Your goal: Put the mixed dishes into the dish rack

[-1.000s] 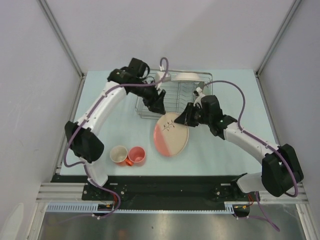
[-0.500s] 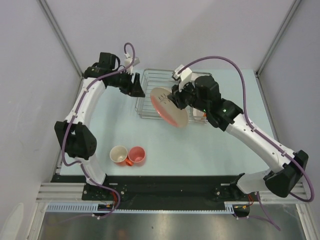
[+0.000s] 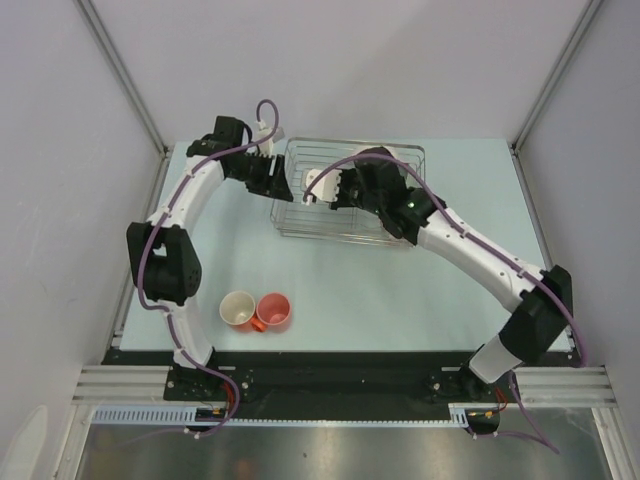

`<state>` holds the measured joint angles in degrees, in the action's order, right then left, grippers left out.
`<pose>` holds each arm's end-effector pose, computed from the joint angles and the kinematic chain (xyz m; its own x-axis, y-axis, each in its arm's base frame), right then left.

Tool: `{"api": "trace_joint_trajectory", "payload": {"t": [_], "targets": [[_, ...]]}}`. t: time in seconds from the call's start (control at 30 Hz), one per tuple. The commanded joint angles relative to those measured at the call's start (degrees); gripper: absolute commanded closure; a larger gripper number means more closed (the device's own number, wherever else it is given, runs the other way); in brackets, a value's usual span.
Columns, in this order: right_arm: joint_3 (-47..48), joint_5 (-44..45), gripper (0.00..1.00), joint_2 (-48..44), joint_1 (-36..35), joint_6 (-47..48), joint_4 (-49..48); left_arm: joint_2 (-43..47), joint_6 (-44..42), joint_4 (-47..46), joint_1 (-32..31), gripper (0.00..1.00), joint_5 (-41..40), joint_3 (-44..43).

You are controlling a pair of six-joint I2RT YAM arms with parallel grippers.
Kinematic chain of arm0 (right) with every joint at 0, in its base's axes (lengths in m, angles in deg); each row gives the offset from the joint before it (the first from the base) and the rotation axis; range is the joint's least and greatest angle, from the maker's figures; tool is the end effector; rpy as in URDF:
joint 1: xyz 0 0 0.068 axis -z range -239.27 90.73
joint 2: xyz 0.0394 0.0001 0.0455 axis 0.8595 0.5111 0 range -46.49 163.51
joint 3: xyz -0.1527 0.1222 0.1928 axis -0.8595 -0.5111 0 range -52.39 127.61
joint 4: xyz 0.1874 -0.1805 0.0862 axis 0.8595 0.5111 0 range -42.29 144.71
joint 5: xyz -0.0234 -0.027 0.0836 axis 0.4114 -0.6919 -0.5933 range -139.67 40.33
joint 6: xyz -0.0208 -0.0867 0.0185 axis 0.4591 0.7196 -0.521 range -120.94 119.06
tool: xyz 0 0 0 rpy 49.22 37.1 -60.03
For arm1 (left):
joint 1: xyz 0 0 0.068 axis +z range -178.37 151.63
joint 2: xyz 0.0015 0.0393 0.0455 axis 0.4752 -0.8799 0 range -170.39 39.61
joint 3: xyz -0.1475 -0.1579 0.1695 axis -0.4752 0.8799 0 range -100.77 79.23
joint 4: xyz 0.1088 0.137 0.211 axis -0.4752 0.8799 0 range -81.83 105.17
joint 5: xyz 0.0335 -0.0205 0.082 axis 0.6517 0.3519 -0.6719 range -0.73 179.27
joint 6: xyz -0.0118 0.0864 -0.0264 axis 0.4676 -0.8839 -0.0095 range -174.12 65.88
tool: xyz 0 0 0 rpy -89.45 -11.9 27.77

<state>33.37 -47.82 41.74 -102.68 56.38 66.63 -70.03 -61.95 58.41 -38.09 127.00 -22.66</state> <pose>0.3050 0.2850 0.3714 0.4168 -0.7638 -0.4929 -0.5820 0.1923 -0.7901 0.4321 -0.1248 0.2710 -0.7662 0.2404 -0.5959 0.5628 0.6986 -0.4418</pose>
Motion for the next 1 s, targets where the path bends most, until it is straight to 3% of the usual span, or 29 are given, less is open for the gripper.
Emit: {"api": "trace_joint_trajectory", "payload": {"t": [0.0,0.97], "targets": [[3.4,3.1,1.0,1.5,1.4,14.4,-5.6,-0.2,1.3,-2.6,0.2,0.4,0.3,0.1],[3.2,-1.1,1.0,12.2,5.7,13.6,-4.5,-2.4,0.8,-4.4,1.5,0.43,1.0,2.3]]}}
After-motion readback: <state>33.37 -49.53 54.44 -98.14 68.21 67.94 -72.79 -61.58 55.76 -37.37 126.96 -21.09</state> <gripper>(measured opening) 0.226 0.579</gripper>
